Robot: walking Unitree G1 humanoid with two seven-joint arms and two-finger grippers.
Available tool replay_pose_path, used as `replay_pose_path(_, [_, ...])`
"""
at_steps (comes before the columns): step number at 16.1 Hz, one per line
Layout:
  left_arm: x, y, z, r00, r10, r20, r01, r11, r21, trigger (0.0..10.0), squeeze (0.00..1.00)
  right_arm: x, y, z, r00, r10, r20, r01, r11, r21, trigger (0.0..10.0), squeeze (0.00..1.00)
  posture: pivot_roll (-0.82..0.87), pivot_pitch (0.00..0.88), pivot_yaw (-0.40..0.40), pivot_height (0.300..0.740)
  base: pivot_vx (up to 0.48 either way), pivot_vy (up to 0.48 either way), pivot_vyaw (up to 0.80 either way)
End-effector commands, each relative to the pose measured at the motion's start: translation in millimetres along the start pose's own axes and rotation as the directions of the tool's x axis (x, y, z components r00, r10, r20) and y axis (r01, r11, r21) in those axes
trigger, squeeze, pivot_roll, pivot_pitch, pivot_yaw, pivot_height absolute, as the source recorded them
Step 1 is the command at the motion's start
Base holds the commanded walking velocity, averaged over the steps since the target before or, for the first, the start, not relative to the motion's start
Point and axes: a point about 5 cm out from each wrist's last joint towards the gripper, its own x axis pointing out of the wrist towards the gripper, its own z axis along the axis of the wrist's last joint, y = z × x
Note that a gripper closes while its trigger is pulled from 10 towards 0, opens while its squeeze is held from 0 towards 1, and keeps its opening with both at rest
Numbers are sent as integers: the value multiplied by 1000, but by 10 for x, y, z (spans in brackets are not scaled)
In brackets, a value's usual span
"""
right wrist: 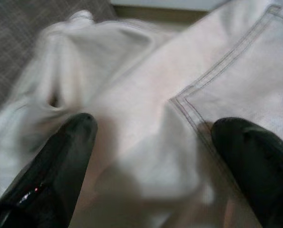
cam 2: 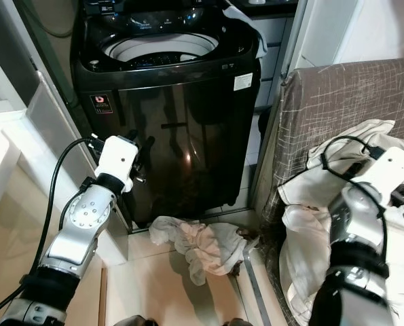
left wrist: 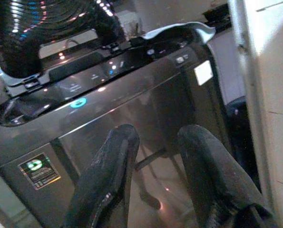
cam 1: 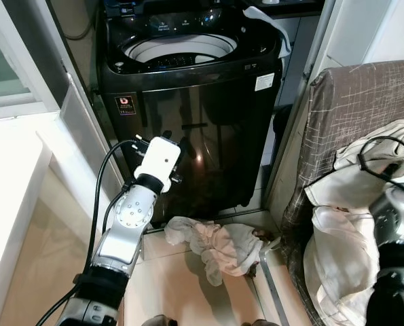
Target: Clothes washing
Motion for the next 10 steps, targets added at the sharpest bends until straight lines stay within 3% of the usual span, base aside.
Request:
replay_pose_path(1, [-22,39,9,1000,-9,-7,9,1000,9,10000,0,36,-46,-81,999,-37,-27,37,999,-21,10000,0,-114,65,79,736,0,0,0])
replay_pose_path(4, [-61,101,17,1000,-12,-15,13,999,29,10000,0,82,-104,-216,993,-82,-80,76,995,-70,10000,0,-85,94,89,736,0,0,0])
replay_pose_path(6, [-64,154,33,1000,-3,-16,3,999,40,10000,0,94,-166,-402,979,-106,-174,93,993,-79,10000,0,-68,101,87,736,0,0,0])
replay_pose_path(9, [-83,208,60,1000,13,-15,-12,999,50,10000,0,64,-95,-480,976,-63,-208,51,997,-62,10000,0,-46,109,85,736,0,0,0])
replay_pose_path(10, [-106,211,60,1000,14,-19,-13,999,52,10000,0,49,-73,-506,974,-61,-217,51,997,-51,0,0,-35,113,83,736,0,0,0])
